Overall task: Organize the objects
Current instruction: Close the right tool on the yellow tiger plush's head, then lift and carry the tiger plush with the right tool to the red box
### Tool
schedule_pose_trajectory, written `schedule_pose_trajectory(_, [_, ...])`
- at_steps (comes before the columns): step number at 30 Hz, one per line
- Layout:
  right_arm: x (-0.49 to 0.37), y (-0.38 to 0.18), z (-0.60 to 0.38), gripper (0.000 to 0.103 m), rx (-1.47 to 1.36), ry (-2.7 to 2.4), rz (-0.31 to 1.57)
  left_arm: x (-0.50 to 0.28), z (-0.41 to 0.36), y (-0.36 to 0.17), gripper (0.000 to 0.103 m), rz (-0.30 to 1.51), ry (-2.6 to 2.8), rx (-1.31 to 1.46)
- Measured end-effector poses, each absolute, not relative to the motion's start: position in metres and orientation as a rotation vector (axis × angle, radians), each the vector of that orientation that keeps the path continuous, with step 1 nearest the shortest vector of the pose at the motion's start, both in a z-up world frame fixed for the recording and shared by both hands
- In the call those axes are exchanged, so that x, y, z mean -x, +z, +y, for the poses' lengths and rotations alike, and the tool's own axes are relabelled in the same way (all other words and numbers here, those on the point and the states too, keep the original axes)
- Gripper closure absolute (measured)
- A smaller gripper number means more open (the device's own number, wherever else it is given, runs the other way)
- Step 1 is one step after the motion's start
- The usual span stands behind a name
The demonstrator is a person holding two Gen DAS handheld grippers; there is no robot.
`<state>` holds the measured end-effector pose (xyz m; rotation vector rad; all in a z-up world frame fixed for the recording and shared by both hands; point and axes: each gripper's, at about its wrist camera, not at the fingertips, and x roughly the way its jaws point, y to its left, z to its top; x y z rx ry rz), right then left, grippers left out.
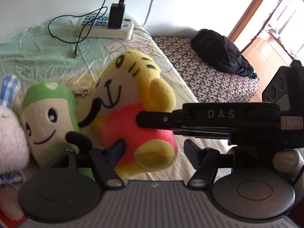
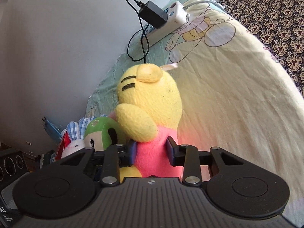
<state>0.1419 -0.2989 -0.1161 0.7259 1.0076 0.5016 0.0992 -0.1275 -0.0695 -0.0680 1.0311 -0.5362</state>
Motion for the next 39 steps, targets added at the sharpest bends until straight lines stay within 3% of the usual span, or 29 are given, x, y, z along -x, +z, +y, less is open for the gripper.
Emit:
schedule_pose_trajectory(13, [-0.064, -0.078, -0.327, 0.07, -0.626, 0.39, 0.902, -0.035, -0.162, -0.033, 0.034, 0.962, -0.741, 0.026])
schedule_pose_trajectory(20, [-0.027, -0.048, -0.317, 0.071, -0.656, 0.399, 0.77, 0.001, -0.147, -0.001, 0.034, 0.829, -0.783, 0.002])
schedule_pose_trajectory(30, [-0.011, -0.005, -0.229, 0.071, -0.717, 0.6, 0.641, 0.043, -0.04, 0.055, 0.033, 0.613, -0.709, 0.011])
schedule_pose_trajectory(39, [-0.025, -0.001, -0.111, 0.071, -0.693, 0.757, 0.668, 0.046, 0.079, 0.064, 0.032, 0.577, -0.534, 0.038])
